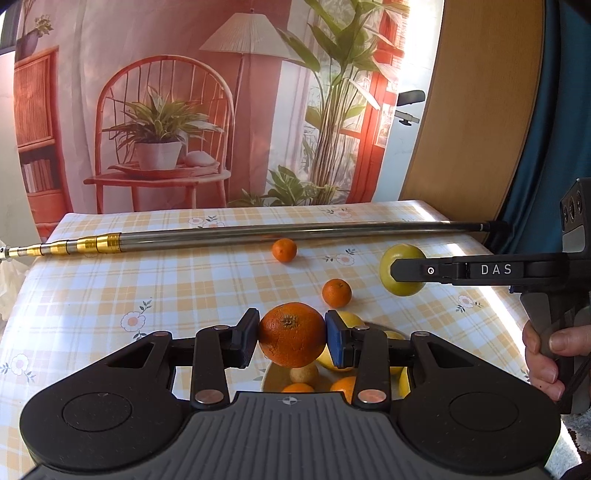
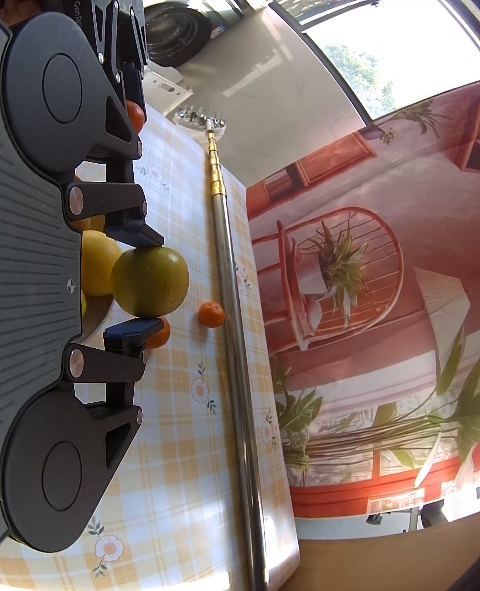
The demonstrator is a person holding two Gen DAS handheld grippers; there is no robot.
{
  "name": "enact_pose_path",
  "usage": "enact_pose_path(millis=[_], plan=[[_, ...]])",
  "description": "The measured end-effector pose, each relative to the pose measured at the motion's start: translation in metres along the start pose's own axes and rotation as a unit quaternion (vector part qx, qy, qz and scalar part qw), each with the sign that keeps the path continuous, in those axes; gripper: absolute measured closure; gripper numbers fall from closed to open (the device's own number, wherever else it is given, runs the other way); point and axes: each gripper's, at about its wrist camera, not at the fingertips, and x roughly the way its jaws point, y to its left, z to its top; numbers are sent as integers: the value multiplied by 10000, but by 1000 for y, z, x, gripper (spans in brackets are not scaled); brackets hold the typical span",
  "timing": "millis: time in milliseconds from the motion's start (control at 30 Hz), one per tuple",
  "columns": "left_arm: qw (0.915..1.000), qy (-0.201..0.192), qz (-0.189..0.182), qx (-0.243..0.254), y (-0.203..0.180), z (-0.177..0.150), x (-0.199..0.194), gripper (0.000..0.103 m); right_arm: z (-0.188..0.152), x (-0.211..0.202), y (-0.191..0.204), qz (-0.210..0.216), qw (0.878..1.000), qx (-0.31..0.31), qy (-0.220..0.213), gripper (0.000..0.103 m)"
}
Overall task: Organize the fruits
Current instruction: 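Carry the tangerine and the green-yellow apple over the white bowl with both tools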
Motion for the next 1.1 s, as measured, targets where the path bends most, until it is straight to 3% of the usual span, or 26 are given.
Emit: enact_pose_path(millis=[233,667,1100], plan=[[9985,434,-324,111,-11,-25,7,63,-22,-11,7,-43,9999,49,86,65],[9894,1192,-700,447,-37,-53,47,63,-28,-23,-7,-99,9996,264,-23,65],[9909,1130,-635,356,-45,-44,71,66,-28,-22,-18,-158,9992,348,-65,65]])
